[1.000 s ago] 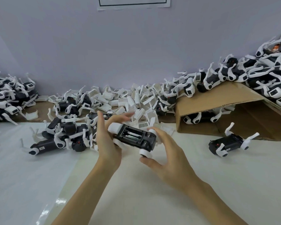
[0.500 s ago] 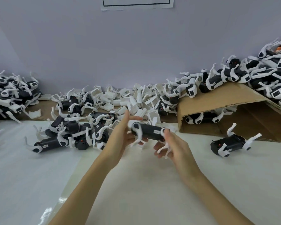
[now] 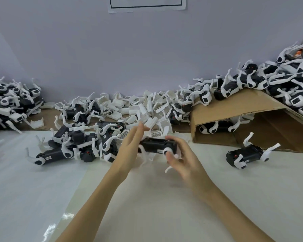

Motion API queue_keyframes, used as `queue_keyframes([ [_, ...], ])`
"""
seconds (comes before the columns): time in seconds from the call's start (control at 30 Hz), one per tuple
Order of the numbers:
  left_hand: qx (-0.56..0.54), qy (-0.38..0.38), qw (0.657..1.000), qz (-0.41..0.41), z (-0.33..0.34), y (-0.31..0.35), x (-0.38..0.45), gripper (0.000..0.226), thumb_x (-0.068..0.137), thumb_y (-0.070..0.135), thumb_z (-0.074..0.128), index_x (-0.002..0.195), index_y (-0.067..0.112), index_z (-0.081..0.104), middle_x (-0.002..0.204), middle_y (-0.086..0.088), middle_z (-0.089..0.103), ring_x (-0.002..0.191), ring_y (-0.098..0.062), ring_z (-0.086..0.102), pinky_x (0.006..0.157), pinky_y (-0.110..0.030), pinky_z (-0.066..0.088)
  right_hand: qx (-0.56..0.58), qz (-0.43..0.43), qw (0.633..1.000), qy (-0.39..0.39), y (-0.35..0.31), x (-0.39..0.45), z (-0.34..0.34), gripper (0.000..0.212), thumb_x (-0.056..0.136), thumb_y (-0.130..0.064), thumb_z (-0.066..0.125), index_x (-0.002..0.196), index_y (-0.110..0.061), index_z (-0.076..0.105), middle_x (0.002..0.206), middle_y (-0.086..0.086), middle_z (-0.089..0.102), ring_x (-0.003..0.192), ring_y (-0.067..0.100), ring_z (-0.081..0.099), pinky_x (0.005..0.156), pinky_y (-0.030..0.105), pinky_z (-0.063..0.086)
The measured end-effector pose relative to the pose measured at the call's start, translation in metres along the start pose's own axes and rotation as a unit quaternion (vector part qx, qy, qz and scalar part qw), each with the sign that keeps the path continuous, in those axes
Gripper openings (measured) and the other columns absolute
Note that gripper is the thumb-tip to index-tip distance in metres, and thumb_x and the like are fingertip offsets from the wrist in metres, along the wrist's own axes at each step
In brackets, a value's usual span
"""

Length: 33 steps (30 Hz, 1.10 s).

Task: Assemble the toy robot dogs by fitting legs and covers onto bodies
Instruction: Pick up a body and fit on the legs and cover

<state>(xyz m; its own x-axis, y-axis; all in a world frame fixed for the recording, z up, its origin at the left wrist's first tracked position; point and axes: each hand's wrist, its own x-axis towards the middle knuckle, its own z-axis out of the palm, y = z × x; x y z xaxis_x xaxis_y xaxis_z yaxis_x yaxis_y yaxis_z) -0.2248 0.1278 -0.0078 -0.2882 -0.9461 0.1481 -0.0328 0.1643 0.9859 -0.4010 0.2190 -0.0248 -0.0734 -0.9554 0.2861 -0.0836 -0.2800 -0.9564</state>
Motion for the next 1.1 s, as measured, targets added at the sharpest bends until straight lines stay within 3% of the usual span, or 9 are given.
queue_keyframes([
  [0.07,0.012,0.084,0.996,0.034,0.004,-0.004,0.000,0.043,0.093,0.072,0.062,0.094,0.032,0.078,0.094,0.006,0.079,0.092,-0.010,0.074,0.090,-0.035,0.053,-0.117,-0.044,0.990,-0.065,0.005,-0.003,-0.001,0.056,0.097,-0.044,0.071,0.147,-0.034,0.050,0.145,-0.022,0.054,0.134,0.006,0.054,0.100,0.025,0.052],
  [0.17,-0.017,0.168,0.981,0.093,0.005,-0.004,0.000,0.038,0.102,0.048,0.068,0.076,0.022,0.074,0.080,0.000,0.075,0.076,-0.015,0.068,0.079,-0.038,0.056,-0.281,-0.102,0.950,-0.095,0.009,0.001,-0.009,0.073,0.092,-0.068,0.065,0.154,-0.038,0.043,0.164,-0.027,0.026,0.154,-0.001,0.021,0.118,0.008,0.020],
  [0.37,-0.064,0.206,0.972,0.093,-0.004,-0.001,0.003,0.045,0.103,0.049,0.064,0.071,0.019,0.074,0.081,-0.007,0.073,0.075,-0.013,0.064,0.071,-0.033,0.055,-0.526,-0.017,0.850,-0.011,0.024,0.014,-0.037,0.055,0.110,-0.037,0.044,0.161,-0.019,0.035,0.172,-0.003,0.020,0.160,0.014,0.012,0.126,0.030,0.016],
  [0.47,-0.051,0.203,0.974,0.088,-0.001,0.000,0.001,0.045,0.102,0.049,0.063,0.069,0.020,0.074,0.081,-0.001,0.073,0.082,-0.006,0.067,0.076,-0.030,0.056,-0.529,-0.010,0.849,-0.001,0.032,0.016,-0.039,0.047,0.108,-0.028,0.052,0.153,-0.015,0.044,0.151,0.001,0.048,0.146,0.021,0.035,0.117,0.030,0.024],
  [0.6,-0.045,0.187,0.978,0.077,0.003,0.002,-0.002,0.043,0.099,0.050,0.064,0.071,0.019,0.074,0.094,-0.013,0.074,0.100,-0.038,0.068,0.097,-0.062,0.054,-0.524,-0.036,0.850,0.042,0.031,0.019,-0.033,0.035,0.097,-0.022,0.071,0.132,-0.020,0.064,0.108,-0.007,0.059,0.111,0.021,0.053,0.100,0.030,0.031],
  [0.7,-0.037,0.175,0.980,0.086,0.007,0.003,-0.005,0.043,0.100,0.049,0.063,0.072,0.018,0.073,0.088,-0.003,0.073,0.090,-0.023,0.065,0.088,-0.056,0.054,-0.459,-0.047,0.886,0.052,0.029,0.015,-0.032,0.025,0.097,-0.014,0.070,0.121,-0.020,0.071,0.096,-0.009,0.058,0.098,0.016,0.056,0.095,0.031,0.042],
  [0.8,-0.033,0.158,0.982,0.098,0.012,0.002,-0.009,0.039,0.102,0.051,0.059,0.081,0.021,0.070,0.082,0.002,0.069,0.079,-0.006,0.059,0.078,-0.029,0.047,-0.318,-0.054,0.940,0.114,0.016,0.013,-0.029,0.030,0.102,-0.010,0.062,0.127,-0.026,0.064,0.094,-0.005,0.058,0.088,0.012,0.059,0.076,0.019,0.051],
  [0.9,-0.040,0.124,0.985,0.116,0.020,0.005,-0.014,0.033,0.102,0.051,0.058,0.095,0.019,0.065,0.090,-0.004,0.071,0.085,-0.005,0.063,0.076,-0.010,0.046,-0.095,0.009,0.983,0.159,0.002,0.013,-0.026,0.028,0.107,-0.011,0.052,0.115,-0.029,0.073,0.096,0.003,0.070,0.090,0.018,0.069,0.065,0.025,0.058],
  [1.1,-0.064,0.068,0.992,0.086,0.027,0.013,-0.023,0.039,0.099,0.056,0.049,0.115,0.021,0.056,0.109,-0.008,0.069,0.057,-0.007,0.052,0.057,-0.022,0.037,0.222,0.149,0.956,0.119,-0.010,0.014,-0.035,0.029,0.091,-0.025,0.072,0.112,-0.006,0.080,0.096,0.003,0.077,0.083,0.009,0.069,0.076,0.021,0.059],
])
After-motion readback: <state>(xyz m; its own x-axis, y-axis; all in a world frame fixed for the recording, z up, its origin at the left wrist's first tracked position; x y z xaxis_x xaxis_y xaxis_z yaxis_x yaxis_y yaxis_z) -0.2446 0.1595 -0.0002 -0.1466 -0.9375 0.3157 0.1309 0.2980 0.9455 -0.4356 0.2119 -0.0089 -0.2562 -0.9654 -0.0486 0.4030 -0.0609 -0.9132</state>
